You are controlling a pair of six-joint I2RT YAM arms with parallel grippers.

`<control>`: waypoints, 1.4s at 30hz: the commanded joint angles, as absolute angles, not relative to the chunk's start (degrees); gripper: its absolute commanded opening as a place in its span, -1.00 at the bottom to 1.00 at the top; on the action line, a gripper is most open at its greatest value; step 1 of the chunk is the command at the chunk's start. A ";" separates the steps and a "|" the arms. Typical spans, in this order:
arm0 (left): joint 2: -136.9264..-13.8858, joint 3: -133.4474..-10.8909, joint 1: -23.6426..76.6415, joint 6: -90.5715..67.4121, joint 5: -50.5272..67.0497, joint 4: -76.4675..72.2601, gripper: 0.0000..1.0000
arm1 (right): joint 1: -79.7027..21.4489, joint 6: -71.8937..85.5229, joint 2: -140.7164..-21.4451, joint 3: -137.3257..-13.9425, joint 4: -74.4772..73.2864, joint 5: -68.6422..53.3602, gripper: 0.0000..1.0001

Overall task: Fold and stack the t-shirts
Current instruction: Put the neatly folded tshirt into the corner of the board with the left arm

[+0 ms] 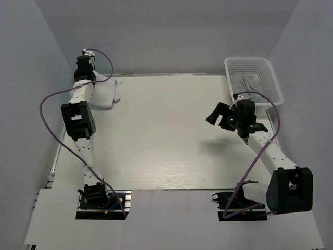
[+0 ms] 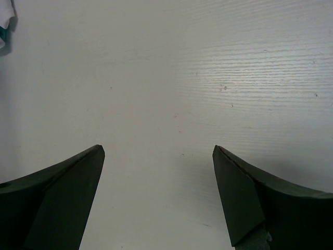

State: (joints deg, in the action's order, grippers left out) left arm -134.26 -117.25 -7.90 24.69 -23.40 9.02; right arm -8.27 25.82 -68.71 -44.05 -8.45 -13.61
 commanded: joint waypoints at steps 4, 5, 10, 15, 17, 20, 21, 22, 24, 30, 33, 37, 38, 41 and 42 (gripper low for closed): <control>-139.04 -124.45 -9.49 18.99 -29.62 7.03 0.99 | -8.26 26.46 -71.10 -47.46 -5.71 -15.20 0.81; -139.74 -125.15 -9.49 17.94 -29.62 7.55 1.00 | -8.35 26.46 -71.71 -47.63 -5.89 -15.21 0.81; -137.99 -126.03 -9.49 14.95 -28.48 10.36 1.00 | -8.52 25.67 -71.81 -48.08 -6.24 -15.82 0.81; -134.04 -127.18 -9.49 7.14 -22.34 15.90 1.00 | -8.44 24.61 -69.97 -47.20 -6.68 -15.73 0.81; -130.97 -125.43 -8.97 5.63 -19.79 17.83 1.00 | -8.44 24.35 -69.79 -46.50 -6.85 -16.08 0.81; -126.58 -121.39 -8.35 4.31 -17.06 18.54 1.00 | -8.44 24.00 -69.00 -45.62 -6.94 -16.43 0.81; -125.61 -120.68 -7.74 3.70 -15.66 19.50 1.00 | -8.52 23.73 -68.56 -45.44 -7.03 -16.35 0.81; -124.99 -120.15 -7.73 1.60 -13.82 20.82 1.00 | -8.44 23.64 -68.47 -45.18 -7.21 -16.09 0.81; -123.23 -120.15 -7.13 -0.78 -8.28 25.63 1.00 | -8.44 23.38 -67.94 -44.48 -7.64 -14.69 0.81; -116.21 -113.23 0.42 -7.11 -6.49 30.67 1.00 | -8.17 25.84 -68.64 -42.01 -6.42 -14.93 0.81; -108.04 -102.11 6.14 -12.82 -8.17 29.10 1.00 | -8.17 25.84 -69.96 -40.61 -5.28 -16.08 0.81; -95.39 -83.80 15.70 -19.77 -7.83 20.95 1.00 | -8.18 27.33 -68.56 -34.30 -0.80 -16.08 0.81; -92.75 -75.76 17.56 -20.38 -7.30 19.18 1.00 | -8.17 27.42 -66.99 -33.58 -0.70 -16.00 0.81; -83.60 -64.11 24.05 -21.35 -4.05 13.82 1.00 | -8.17 27.77 -65.05 -29.89 3.58 -15.47 0.81; -81.67 -57.63 25.39 -21.36 -2.91 13.10 1.00 | -8.26 28.03 -62.78 -28.14 4.73 -15.29 0.81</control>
State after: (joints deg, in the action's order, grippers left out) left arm -88.84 -66.81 23.22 -17.82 -5.72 19.16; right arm -8.32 27.03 -67.22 -30.48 -2.37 -15.27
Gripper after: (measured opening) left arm 0.996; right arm 0.907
